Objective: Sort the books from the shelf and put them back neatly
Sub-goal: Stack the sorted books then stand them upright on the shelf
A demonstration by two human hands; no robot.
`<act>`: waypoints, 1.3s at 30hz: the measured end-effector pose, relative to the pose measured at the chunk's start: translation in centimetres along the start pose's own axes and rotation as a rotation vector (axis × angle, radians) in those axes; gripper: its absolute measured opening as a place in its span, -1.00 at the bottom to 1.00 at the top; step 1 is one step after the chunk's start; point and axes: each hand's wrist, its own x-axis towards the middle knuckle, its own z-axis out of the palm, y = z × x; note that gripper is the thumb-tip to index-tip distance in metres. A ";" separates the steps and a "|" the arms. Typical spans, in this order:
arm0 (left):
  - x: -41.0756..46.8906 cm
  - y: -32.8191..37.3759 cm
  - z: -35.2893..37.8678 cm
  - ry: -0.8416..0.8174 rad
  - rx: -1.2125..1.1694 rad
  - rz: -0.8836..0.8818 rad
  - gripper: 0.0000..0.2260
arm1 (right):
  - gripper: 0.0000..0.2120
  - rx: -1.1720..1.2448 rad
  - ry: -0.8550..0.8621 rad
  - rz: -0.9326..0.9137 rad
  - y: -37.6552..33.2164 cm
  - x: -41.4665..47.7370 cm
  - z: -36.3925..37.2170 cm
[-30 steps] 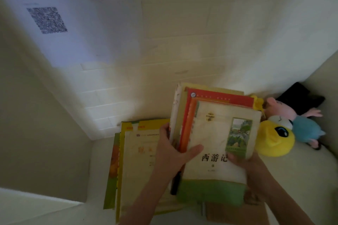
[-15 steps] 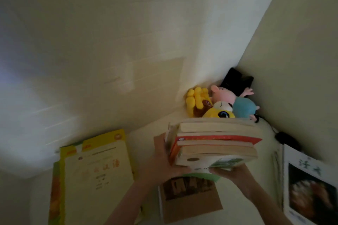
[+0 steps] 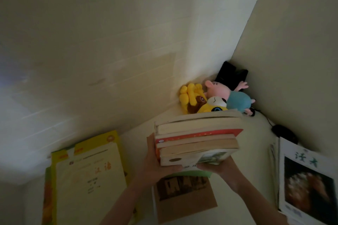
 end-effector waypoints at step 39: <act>8.7 -0.5 20.3 -0.033 -0.156 -0.685 -0.19 | 0.05 0.003 0.007 0.610 5.9 0.2 -19.5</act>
